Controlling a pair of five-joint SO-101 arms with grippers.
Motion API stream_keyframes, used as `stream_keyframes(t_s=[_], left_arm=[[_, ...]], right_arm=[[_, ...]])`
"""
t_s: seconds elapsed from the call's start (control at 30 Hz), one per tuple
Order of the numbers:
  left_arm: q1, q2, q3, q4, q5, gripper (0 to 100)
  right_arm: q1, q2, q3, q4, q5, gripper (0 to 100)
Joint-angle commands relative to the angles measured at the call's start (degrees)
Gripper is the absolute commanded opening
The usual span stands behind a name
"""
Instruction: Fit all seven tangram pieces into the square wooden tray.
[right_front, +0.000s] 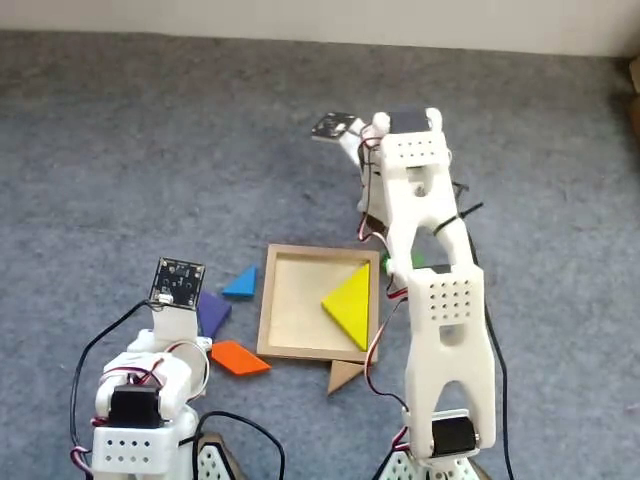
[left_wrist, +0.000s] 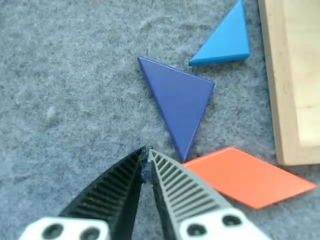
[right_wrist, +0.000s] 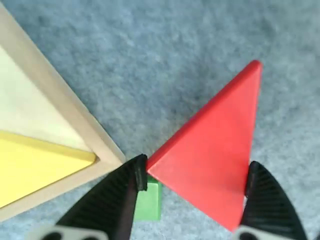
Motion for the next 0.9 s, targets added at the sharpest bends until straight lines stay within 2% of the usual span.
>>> stream_keyframes(t_s=[0.0,0.2,0.53,0.73,0.87], left_arm=[[0.92,-1.36,1.19,0.18,0.26,0],[0.92,-1.36,1.19,0.18,0.26,0],[0.92,-1.36,1.19,0.18,0.26,0],[0.92,-1.36,1.19,0.18,0.26,0],[0.92,-1.36,1.19,0.18,0.26,0]], right_arm=[[-2.86,-1.98,-2.86,1.45,-0.53,26.2],[-8.31,-7.08,-0.57,1.45,-3.69,23.1],[-17.63,-26.68,27.82,1.01,-5.27,22.4],[-18.24,-29.14,37.67,-7.34,-5.8,22.4],[-18.42,-29.32,37.76,-15.08,-15.3,22.4]])
